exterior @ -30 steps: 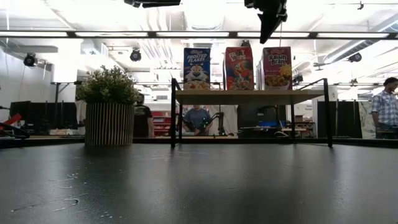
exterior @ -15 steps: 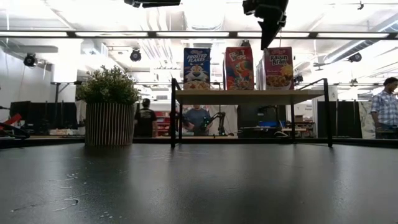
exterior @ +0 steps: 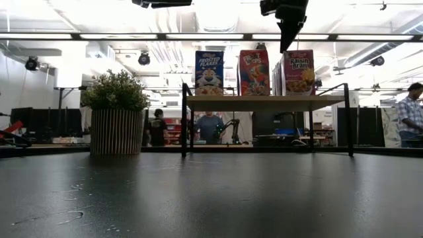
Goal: Stack cereal on shelf
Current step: Put the purple cereal box on the shelf and align it with the other purple cereal boxes on the shelf
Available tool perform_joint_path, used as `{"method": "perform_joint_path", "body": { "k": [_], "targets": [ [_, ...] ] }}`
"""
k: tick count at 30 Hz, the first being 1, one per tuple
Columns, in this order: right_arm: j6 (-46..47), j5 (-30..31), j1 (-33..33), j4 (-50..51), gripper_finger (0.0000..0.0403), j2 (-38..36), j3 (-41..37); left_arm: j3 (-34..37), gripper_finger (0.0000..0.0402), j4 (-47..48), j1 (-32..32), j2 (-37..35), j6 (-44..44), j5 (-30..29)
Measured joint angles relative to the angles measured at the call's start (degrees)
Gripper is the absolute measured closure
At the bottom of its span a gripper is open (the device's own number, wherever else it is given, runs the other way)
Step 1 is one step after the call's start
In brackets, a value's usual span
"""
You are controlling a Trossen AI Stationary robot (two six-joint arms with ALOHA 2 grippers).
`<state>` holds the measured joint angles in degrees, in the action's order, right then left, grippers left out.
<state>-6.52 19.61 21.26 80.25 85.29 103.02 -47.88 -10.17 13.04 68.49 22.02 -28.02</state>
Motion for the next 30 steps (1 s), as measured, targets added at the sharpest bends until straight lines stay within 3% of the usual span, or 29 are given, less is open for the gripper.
{"method": "perform_joint_path", "body": {
  "k": [15,20,30],
  "targets": [
    [1.12,-0.72,-2.35,0.51,0.0394,-0.94,4.59,0.00,0.0191,0.17,-0.02,0.00,0.02,-0.02],
    [4.54,-3.97,-4.52,3.92,0.0394,-2.66,4.14,0.00,0.0191,0.81,-0.02,0.00,0.22,-0.04],
    [12.80,-7.57,-4.90,7.29,0.0394,-10.06,-7.92,0.00,0.0191,0.91,-0.02,-0.42,1.51,-0.06]
  ]
}}
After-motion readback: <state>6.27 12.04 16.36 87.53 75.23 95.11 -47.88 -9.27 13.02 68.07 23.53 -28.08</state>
